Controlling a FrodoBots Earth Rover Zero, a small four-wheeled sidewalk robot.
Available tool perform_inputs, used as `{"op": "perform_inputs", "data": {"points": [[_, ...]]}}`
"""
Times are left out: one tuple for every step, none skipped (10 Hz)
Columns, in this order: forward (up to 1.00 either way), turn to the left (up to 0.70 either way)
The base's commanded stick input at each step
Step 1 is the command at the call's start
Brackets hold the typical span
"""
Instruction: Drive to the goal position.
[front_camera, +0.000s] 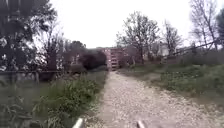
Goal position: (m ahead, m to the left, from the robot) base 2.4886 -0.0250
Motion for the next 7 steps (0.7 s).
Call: {"op": "perform_inputs", "data": {"points": [[0.70, -0.14], [0.70, -0.12], [0.70, -0.05], [0.70, 0.00], [0.70, 0.00], [0.70, 0.00], [0.70, 0.00]]}}
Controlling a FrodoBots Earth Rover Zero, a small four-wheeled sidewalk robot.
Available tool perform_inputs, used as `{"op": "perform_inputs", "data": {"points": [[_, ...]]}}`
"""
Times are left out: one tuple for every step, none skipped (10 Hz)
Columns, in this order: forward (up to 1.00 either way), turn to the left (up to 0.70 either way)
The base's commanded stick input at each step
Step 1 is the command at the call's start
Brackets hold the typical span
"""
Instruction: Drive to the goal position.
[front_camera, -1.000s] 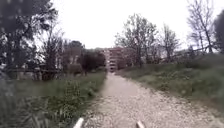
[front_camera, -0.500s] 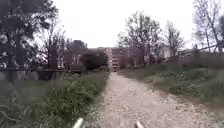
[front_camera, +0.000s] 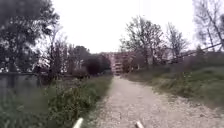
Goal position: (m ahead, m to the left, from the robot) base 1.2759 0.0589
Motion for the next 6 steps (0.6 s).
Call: {"op": "perform_inputs", "data": {"points": [[0.70, 0.00], [0.70, 0.00], [0.70, 0.00], [0.70, 0.00], [0.70, 0.00], [0.70, -0.14]]}}
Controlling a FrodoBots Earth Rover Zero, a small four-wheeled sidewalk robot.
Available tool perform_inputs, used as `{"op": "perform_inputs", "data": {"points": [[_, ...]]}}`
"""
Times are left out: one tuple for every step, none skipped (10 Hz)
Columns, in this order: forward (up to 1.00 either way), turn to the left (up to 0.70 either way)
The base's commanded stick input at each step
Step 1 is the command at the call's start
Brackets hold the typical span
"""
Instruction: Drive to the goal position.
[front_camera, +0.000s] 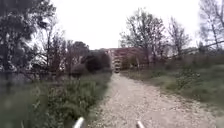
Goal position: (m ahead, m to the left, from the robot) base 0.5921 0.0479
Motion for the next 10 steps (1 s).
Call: {"op": "perform_inputs", "data": {"points": [[0.70, -0.29], [0.70, -0.01], [0.70, 0.00], [0.65, 0.00], [0.56, 0.00], [0.47, 0.00], [0.38, 0.00], [0.28, 0.00], [0.19, 0.00], [0.10, 0.00]]}}
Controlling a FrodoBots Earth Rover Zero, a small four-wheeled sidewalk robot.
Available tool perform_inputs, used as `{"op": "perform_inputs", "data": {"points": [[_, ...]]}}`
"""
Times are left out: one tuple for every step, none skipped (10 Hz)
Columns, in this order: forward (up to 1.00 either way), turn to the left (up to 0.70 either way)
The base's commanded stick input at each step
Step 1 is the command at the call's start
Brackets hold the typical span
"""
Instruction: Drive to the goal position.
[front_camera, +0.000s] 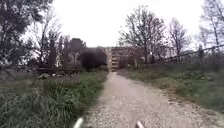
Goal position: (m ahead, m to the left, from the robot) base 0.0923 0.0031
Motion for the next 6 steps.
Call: {"op": "perform_inputs", "data": {"points": [[0.01, 0.00], [0.00, 0.00], [0.00, 0.00], [0.00, 0.00], [0.00, 0.00], [0.00, 0.00]]}}
